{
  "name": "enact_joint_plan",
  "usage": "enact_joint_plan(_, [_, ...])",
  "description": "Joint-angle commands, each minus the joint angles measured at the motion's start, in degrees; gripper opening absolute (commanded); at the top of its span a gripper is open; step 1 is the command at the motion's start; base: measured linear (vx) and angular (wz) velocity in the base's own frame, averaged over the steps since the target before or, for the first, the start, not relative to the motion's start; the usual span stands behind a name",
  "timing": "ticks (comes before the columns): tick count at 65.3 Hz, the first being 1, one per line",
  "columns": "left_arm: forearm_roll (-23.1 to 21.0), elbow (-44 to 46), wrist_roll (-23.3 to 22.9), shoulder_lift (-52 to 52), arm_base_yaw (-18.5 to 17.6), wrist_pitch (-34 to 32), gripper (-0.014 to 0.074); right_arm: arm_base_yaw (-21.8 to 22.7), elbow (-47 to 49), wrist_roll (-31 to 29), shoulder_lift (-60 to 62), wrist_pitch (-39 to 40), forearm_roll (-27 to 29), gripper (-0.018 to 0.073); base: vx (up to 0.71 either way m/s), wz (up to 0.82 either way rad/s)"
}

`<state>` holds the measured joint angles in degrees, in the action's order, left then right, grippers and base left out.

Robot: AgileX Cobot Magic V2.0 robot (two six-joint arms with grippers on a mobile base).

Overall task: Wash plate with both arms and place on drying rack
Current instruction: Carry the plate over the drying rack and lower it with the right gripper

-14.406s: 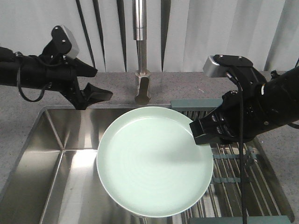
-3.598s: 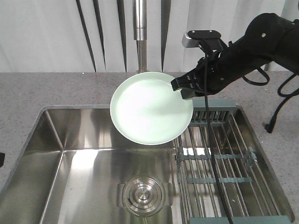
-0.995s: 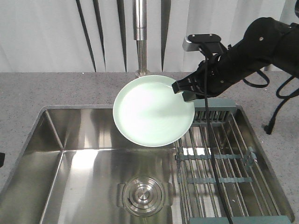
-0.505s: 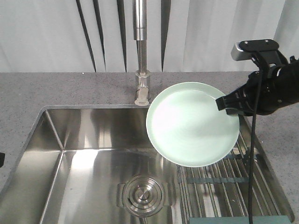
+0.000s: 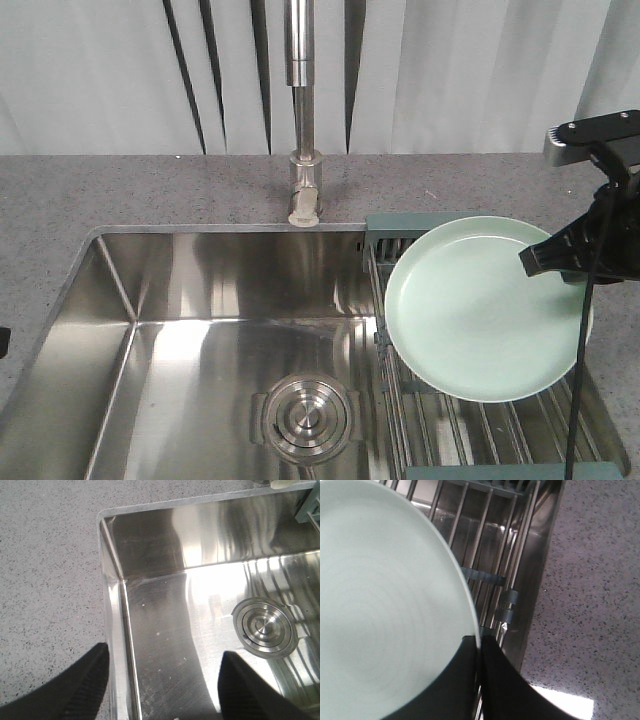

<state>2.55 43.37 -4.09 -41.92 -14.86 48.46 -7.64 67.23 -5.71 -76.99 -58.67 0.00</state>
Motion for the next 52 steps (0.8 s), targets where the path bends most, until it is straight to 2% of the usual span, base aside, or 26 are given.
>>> enact_joint_plan(1, [0.0,1.5,-0.5,0.1,-0.3,-3.6,0.0438,1.5,1.5,0.1,0.5,2.0,-1.3,-0.0001,0.00,0.00])
enact_joint_plan(15, [0.0,1.5,-0.5,0.1,-0.3,-3.6,0.0438,3.9,1.5,-0.7,-3.4,3.7,-2.6,-0.0001,0.00,0.00])
enact_joint_plan(52, [0.0,1.5,-0.5,0.1,-0.3,-3.6,0.0438,3.9,1.5,-1.5,-15.9,13.4,-2.9,-0.0001,0.00,0.00])
